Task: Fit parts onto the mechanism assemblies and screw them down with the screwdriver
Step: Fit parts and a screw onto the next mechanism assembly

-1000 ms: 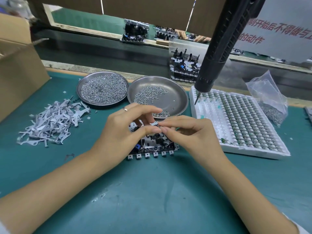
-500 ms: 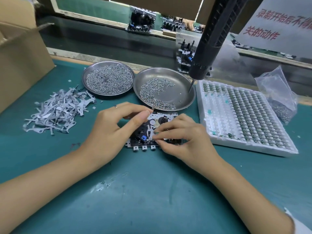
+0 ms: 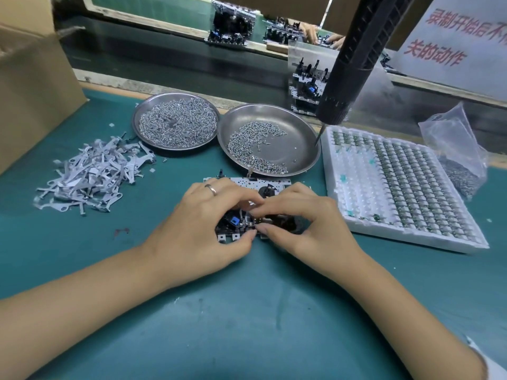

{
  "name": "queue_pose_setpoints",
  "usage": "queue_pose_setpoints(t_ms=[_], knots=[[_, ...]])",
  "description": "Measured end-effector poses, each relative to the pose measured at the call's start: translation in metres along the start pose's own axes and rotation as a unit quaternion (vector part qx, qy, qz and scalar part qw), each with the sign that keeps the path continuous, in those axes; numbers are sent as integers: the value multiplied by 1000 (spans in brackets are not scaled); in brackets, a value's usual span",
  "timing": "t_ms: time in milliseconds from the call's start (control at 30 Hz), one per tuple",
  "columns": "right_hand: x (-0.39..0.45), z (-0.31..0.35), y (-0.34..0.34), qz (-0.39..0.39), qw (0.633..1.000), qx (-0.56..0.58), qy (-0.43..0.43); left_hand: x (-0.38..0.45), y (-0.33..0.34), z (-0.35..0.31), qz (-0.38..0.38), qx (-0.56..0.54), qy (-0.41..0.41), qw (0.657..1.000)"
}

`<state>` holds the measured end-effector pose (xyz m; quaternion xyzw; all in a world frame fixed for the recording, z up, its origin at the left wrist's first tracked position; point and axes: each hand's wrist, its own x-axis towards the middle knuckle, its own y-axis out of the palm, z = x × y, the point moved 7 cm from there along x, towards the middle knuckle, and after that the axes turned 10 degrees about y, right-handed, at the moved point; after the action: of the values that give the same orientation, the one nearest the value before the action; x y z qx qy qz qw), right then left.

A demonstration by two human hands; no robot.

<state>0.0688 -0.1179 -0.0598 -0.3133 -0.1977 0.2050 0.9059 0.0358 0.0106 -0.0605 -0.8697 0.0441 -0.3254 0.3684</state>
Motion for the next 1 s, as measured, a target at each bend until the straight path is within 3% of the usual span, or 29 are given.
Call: queue_pose_setpoints(t_ms=[267,367,467,533,600,800,1000], knots=[[1,-6,0,13,997,50,57,-1,3,3,-10,11,-14,1000],[0,-3,-3,-8,998,40,40,-1,4,4,-10,2,-13,1000],[-7,7,-31,-181,982,49,-2,1,4,4,-11,-1,-11,1000],[-14,12,-63,-344,938,51,-14,1,3,4,-12,-13,-14,1000],[-11,11,-93,-437,896,76,3,1,2,4,-13,-20,-14,1000],[54,37,-132,-348,923,162,13,2,3,8,-20,-30,-19,999],[65,51,-109,-373,892,256,4,1,2,9,-36,-41,-25,998]])
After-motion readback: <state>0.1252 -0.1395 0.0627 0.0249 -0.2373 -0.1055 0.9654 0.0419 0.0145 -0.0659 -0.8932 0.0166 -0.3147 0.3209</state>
